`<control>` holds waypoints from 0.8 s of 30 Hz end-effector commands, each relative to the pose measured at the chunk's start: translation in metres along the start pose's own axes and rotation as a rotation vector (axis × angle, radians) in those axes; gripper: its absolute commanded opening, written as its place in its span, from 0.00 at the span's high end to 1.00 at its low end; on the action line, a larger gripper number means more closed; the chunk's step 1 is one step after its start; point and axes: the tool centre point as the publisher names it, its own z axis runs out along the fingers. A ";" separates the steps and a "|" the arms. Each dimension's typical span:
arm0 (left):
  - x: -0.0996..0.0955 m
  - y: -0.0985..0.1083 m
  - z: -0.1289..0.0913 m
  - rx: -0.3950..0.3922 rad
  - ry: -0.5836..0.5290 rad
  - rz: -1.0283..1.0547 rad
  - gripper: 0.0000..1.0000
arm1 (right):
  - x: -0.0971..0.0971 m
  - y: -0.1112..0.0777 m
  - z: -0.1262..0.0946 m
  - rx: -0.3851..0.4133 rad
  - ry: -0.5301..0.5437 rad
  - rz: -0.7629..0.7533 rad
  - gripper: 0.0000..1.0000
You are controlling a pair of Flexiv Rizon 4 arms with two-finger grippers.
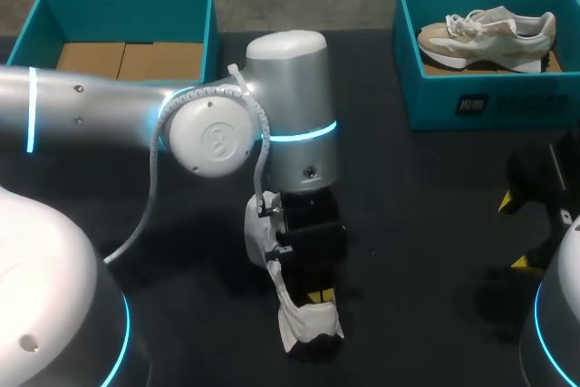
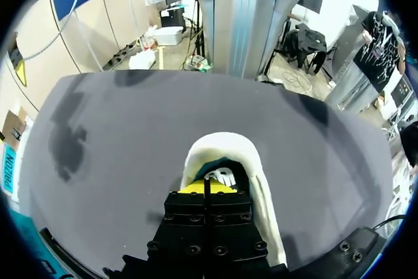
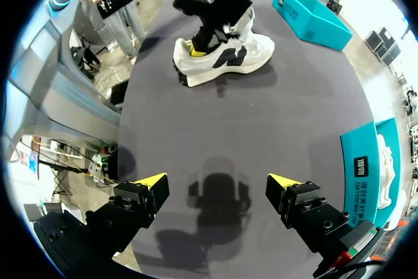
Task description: Take the shoe out of the shoebox, open the shoe tongue, remove and reinsert the insole, then place the shoe into the shoebox
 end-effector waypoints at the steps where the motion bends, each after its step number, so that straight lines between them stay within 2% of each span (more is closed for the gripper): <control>1: 0.010 -0.009 -0.010 -0.023 0.004 -0.010 1.00 | 0.001 0.000 0.000 0.001 -0.002 0.001 0.00; 9: 0.013 -0.013 0.009 0.006 0.043 -0.036 1.00 | 0.001 0.000 0.000 0.001 -0.002 0.001 0.00; 24: 0.012 -0.005 0.034 0.035 0.048 -0.051 1.00 | 0.001 0.000 0.000 0.001 -0.002 0.001 0.00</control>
